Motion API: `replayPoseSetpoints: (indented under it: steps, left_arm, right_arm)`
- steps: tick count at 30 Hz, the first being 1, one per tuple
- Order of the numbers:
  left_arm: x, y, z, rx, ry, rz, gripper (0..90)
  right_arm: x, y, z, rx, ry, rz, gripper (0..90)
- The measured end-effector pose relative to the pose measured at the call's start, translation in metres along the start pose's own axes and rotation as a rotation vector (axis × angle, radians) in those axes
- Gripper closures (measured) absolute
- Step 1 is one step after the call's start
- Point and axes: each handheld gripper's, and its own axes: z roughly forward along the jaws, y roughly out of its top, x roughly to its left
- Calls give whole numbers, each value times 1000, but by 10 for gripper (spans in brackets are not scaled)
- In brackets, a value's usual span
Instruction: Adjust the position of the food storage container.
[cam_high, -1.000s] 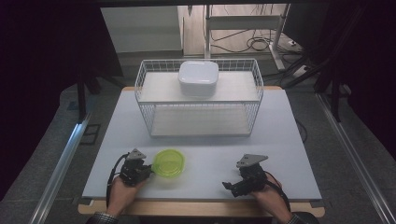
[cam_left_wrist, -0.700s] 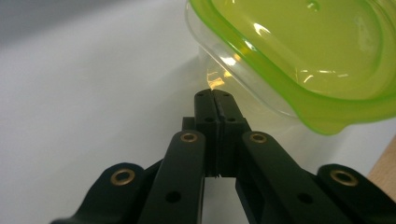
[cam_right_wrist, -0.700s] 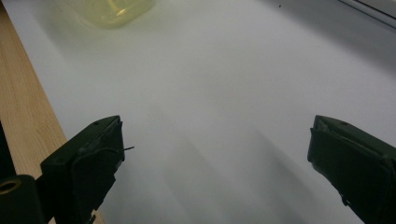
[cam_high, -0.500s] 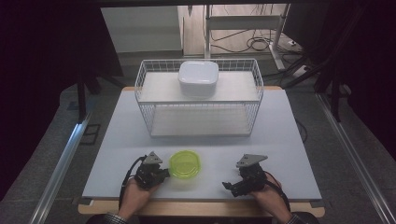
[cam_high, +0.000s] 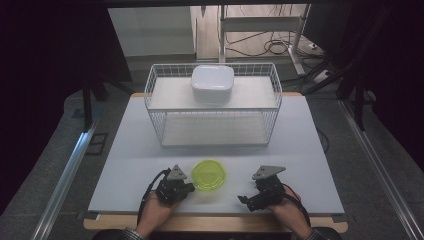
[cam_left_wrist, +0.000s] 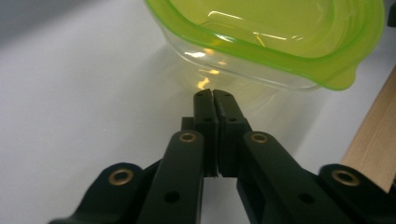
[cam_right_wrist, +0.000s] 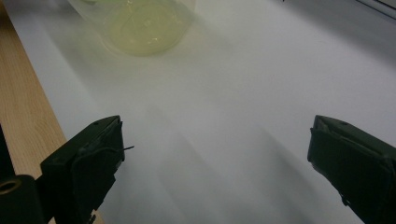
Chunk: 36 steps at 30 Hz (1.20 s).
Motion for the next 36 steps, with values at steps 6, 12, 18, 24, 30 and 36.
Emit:
replayPoseSetpoints:
  steps: [6, 12, 18, 24, 30, 36]
  left_arm:
    - [1, -2, -7, -17, 51, 17, 666]
    - [-1, -5, -16, -49, 90, 70, 416]
    - [0, -11, -26, -71, 87, 76, 272]
    - [2, -17, -34, -92, 84, 55, 207]
    - [1, -21, -38, -91, 73, 37, 178]
    - [-2, -26, -42, -87, 55, 31, 134]
  right_arm:
    - [0, 0, -1, -5, 2, 4, 40]
    - [0, 0, -2, -11, 3, 9, 40]
    - [0, 0, -2, -12, 3, 7, 40]
    - [0, 0, -2, -13, 2, 7, 40]
    - [0, 0, -3, -15, 3, 9, 40]
    - [0, 0, -3, -14, 5, 10, 40]
